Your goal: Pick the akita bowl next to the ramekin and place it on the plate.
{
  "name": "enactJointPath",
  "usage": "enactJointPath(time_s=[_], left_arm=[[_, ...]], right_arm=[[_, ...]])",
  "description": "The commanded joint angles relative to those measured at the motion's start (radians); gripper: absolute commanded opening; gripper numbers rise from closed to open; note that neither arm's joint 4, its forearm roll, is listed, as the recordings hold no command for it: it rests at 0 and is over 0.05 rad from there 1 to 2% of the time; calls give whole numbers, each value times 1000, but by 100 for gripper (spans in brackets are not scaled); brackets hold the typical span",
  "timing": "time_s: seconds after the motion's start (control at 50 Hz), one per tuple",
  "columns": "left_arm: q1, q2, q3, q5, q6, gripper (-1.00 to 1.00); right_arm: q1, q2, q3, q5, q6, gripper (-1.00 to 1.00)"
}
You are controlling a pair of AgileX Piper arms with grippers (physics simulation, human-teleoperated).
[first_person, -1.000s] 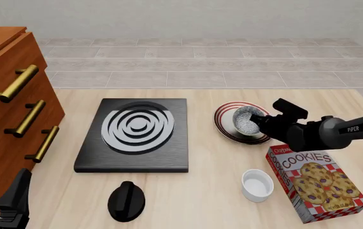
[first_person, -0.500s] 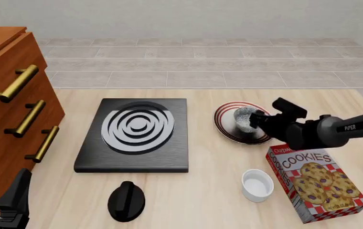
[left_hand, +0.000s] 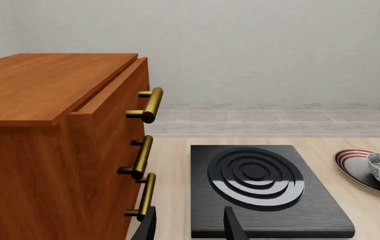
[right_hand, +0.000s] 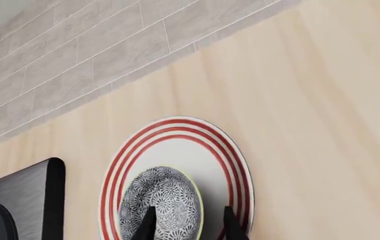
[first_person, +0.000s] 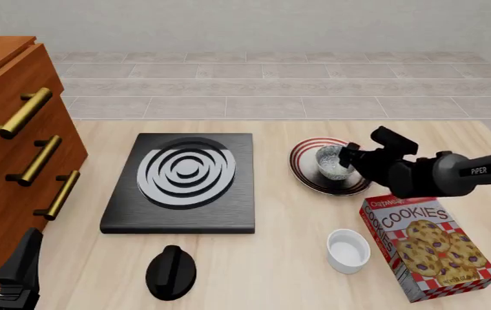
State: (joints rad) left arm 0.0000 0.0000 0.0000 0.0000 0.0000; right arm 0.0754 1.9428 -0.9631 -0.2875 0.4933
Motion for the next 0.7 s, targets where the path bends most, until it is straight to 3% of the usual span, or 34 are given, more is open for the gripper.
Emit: enactJointPath(time_s=[0.02, 0.7], left_arm=[[0, 0, 0, 0, 0, 100], [0, 0, 0, 0, 0, 100]], right_arm=[[-9, -39, 6, 14, -1, 100], [-12, -199, 77, 50, -2, 100]])
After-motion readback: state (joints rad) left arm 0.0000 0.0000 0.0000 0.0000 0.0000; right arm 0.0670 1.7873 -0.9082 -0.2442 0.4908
